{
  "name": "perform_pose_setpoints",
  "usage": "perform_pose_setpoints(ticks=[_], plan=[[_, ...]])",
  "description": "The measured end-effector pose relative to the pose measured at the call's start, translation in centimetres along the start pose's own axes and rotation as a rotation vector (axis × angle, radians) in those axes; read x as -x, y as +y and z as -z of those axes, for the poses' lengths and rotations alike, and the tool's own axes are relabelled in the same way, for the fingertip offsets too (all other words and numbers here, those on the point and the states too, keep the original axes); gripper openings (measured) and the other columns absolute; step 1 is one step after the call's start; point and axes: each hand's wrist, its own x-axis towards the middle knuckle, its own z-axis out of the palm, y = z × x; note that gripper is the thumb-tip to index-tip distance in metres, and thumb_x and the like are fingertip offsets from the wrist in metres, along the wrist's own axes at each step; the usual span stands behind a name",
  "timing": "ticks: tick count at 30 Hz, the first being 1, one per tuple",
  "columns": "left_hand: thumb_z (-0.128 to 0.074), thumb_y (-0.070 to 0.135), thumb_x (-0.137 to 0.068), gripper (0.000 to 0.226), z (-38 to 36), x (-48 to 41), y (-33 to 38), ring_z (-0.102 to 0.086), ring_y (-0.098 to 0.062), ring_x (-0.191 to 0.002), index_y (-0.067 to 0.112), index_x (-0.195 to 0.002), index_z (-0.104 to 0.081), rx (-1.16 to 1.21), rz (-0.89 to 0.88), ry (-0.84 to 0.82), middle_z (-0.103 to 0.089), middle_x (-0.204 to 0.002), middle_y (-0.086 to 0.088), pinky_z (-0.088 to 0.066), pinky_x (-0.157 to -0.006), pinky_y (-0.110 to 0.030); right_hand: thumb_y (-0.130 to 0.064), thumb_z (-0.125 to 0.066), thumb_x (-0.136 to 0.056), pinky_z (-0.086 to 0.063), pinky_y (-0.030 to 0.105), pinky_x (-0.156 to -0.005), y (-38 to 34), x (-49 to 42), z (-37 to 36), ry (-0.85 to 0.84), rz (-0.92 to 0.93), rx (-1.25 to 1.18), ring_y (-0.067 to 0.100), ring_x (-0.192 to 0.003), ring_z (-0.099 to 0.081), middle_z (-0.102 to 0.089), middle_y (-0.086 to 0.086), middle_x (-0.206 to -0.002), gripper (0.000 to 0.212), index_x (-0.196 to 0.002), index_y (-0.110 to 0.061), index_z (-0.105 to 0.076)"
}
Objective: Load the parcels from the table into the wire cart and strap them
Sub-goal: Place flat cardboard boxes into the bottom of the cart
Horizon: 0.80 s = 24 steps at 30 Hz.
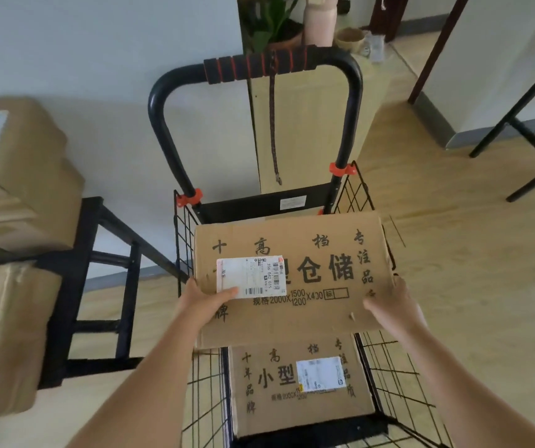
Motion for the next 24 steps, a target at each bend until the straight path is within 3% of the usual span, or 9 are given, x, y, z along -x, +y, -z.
perform_pose_setpoints(ticks=[4,9,14,16,20,24], plan=[[-0.093,0.038,-0.055,0.108,-2.1,-1.8,-1.1,-0.047,-0.029,-0.127,0.016,-0.142,-0.033,-0.007,0.036,0.100,-0.048,-0.139,-0.006,-0.043,-0.102,-0.052,-0.020,-0.068,-0.072,-0.054,0.042,-0.075,0.1,-2.4,-2.0,-0.023,0.000,-0.013,0.021,-0.093,-0.055,-0.051,0.004,-0.111,0.070,-0.134,-0.013,-0.038],[-0.092,0.027,-0.059,0.104,-4.0,-4.8,-3.9,-0.047,-0.030,-0.126,0.022,-0.143,-0.031,0.065,0.120,0.073,-0.049,-0.137,-0.004,-0.041,-0.105,-0.054,-0.020,-0.068,-0.071,-0.054,0.048,-0.084,0.8,-6.3,-4.6,-0.089,-0.006,-0.015,0.028,-0.103,-0.057,-0.055,0.008,-0.119,0.074,-0.139,-0.016,-0.038],[-0.092,0.015,-0.058,0.100,-5.8,-8.3,-6.4,-0.050,-0.030,-0.124,0.021,-0.141,-0.037,0.089,0.163,0.031,-0.054,-0.134,-0.004,-0.042,-0.104,-0.057,-0.017,-0.072,-0.076,-0.043,0.027,-0.059,1.6,-10.3,-7.2,-0.174,-0.025,-0.007,0.020,-0.093,-0.057,-0.056,0.003,-0.115,0.076,-0.143,-0.020,-0.034],[-0.091,0.012,-0.059,0.101,-6.7,-9.4,-7.3,-0.048,-0.030,-0.127,0.020,-0.143,-0.035,0.078,0.147,0.042,-0.053,-0.135,-0.002,-0.040,-0.106,-0.057,-0.015,-0.072,-0.075,-0.040,0.026,-0.058,1.7,-11.6,-8.2,-0.165,0.009,0.041,0.019,-0.094,-0.053,-0.053,0.001,-0.112,0.076,-0.142,-0.019,-0.035],[-0.091,0.013,-0.061,0.105,-8.7,-11.9,-8.9,-0.047,-0.029,-0.130,0.021,-0.146,-0.031,0.056,0.118,0.096,-0.052,-0.137,-0.002,-0.038,-0.108,-0.056,-0.016,-0.072,-0.072,-0.056,0.045,-0.080,2.2,-14.2,-10.8,-0.161,0.080,0.107,0.023,-0.107,-0.054,-0.053,0.001,-0.117,0.078,-0.142,-0.017,-0.036],[-0.090,0.014,-0.063,0.104,-10.4,-14.7,-10.7,-0.046,-0.031,-0.130,0.018,-0.147,-0.030,0.039,0.106,0.107,-0.051,-0.139,-0.005,-0.038,-0.108,-0.056,-0.017,-0.071,-0.069,-0.059,0.048,-0.081,3.9,-16.7,-12.9,-0.242,0.014,0.052,0.026,-0.104,-0.060,-0.058,0.007,-0.116,0.069,-0.133,-0.015,-0.044]])
